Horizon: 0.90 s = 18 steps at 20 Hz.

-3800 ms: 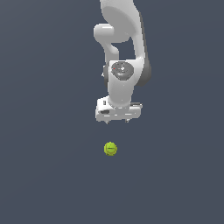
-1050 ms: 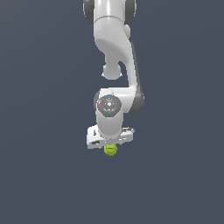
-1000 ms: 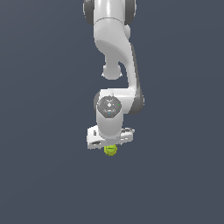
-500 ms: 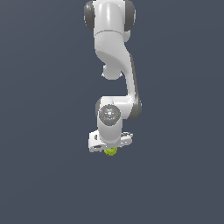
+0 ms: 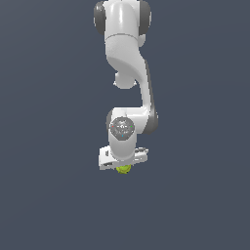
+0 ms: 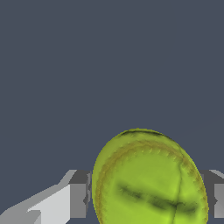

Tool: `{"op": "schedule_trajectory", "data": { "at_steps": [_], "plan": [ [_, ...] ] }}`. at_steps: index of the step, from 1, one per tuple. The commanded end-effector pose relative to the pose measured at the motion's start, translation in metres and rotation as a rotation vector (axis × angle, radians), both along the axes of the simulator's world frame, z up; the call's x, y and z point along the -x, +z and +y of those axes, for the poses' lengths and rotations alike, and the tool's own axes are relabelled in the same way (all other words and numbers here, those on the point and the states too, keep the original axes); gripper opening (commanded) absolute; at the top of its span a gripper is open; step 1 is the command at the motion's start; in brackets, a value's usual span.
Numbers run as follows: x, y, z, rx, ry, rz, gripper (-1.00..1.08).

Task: Pick up the object and move it to a goal position.

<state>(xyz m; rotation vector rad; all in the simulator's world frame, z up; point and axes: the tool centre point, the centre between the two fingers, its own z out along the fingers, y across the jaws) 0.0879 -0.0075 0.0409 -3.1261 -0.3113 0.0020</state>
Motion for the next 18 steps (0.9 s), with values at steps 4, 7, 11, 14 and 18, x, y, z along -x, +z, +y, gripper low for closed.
{"op": "schedule_trajectory", "data": {
  "at_steps": [4, 7, 11, 14, 18],
  "plan": [
    [0.0, 0.001, 0.0, 0.0, 0.0, 0.0, -1.0],
    [0.002, 0.005, 0.0, 0.0, 0.0, 0.0, -1.0],
    [0.007, 0.017, 0.001, 0.0, 0.0, 0.0, -1.0],
    [0.012, 0.03, 0.001, 0.0, 0.0, 0.0, -1.0],
    [0.022, 0.055, 0.002, 0.0, 0.0, 0.0, -1.0]
  ]
}}
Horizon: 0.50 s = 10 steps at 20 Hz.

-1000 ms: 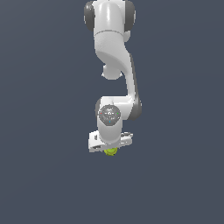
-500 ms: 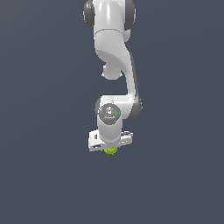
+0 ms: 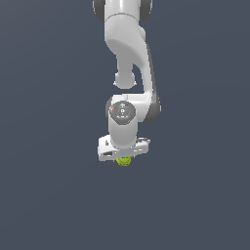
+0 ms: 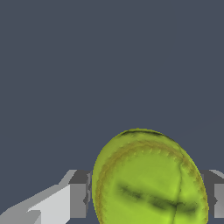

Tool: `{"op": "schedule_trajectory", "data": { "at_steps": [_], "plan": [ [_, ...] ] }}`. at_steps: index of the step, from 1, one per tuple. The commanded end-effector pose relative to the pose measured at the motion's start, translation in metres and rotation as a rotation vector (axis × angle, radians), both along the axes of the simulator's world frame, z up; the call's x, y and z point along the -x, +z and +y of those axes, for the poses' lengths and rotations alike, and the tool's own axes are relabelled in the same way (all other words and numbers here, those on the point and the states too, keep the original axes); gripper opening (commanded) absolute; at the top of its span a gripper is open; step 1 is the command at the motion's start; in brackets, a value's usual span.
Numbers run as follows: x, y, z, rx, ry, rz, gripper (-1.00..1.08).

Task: Pick up the object and move it to a goal position.

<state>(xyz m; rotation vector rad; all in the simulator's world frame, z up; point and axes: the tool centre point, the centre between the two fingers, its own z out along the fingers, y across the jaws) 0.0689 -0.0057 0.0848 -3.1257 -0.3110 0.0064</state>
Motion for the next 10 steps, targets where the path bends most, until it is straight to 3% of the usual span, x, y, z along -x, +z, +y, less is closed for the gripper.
{"op": "schedule_trajectory", "data": {
  "at_steps": [1, 10],
  "plan": [
    [0.006, 0.019, 0.001, 0.001, 0.0, -0.003, -1.0],
    [0.039, 0.102, 0.005, 0.001, 0.0, -0.003, -1.0]
  ]
}}
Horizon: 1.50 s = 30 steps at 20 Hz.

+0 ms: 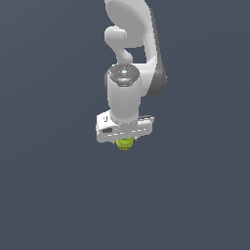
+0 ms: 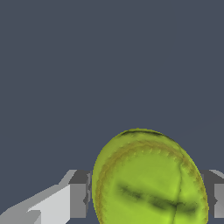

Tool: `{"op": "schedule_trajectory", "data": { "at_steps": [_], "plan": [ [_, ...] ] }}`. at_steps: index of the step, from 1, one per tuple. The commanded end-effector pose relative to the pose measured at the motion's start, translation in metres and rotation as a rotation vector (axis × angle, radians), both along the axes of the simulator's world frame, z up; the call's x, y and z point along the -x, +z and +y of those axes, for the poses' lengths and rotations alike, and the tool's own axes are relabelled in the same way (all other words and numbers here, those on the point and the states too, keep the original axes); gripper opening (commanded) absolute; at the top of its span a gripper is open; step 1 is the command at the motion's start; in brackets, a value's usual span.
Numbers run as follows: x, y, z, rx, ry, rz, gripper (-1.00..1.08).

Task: Pick up the object and move it to a goal position.

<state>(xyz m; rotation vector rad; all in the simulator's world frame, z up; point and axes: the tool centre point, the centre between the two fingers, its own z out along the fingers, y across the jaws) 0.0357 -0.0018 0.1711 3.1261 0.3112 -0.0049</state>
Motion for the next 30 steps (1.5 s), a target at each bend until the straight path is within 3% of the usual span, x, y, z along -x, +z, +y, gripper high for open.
{"op": "schedule_trajectory", "data": {
  "at_steps": [1, 19, 30],
  "plan": [
    [0.01, 0.026, 0.001, 0.001, 0.0, -0.002, -1.0],
    [0.083, 0.225, 0.011, 0.0, 0.001, -0.003, -1.0],
    [0.106, 0.298, 0.014, 0.0, 0.001, -0.003, -1.0]
  ]
}}
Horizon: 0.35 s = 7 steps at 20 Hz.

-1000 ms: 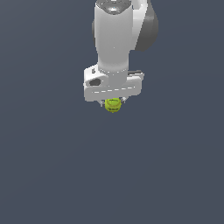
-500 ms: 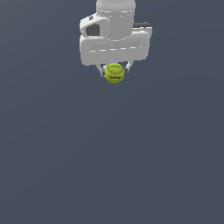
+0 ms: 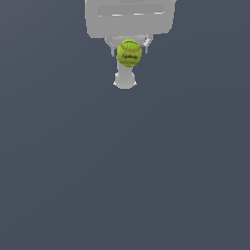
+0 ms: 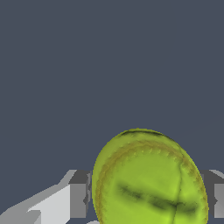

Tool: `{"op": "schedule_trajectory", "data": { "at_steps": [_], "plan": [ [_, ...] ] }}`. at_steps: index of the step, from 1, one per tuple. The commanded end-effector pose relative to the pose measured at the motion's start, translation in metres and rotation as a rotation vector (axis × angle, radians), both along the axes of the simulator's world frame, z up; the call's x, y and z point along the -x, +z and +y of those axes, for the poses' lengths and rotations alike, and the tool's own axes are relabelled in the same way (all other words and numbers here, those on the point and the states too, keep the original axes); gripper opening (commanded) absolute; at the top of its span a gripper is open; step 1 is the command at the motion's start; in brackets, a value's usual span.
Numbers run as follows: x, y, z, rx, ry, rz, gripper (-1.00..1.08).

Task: Pick up the object and move it to a goal position.

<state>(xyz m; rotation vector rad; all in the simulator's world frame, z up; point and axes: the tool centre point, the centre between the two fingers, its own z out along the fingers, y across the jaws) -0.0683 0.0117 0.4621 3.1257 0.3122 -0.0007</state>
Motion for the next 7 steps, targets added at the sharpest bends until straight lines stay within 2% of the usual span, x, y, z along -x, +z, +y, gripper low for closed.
{"op": "schedule_trajectory", "data": {
  "at_steps": [1, 7],
  "plan": [
    [0.003, 0.0106, 0.0004, 0.0, 0.0, 0.0, -1.0],
    [0.0047, 0.0194, 0.0004, 0.0, -0.001, 0.0, -1.0]
  ]
}}
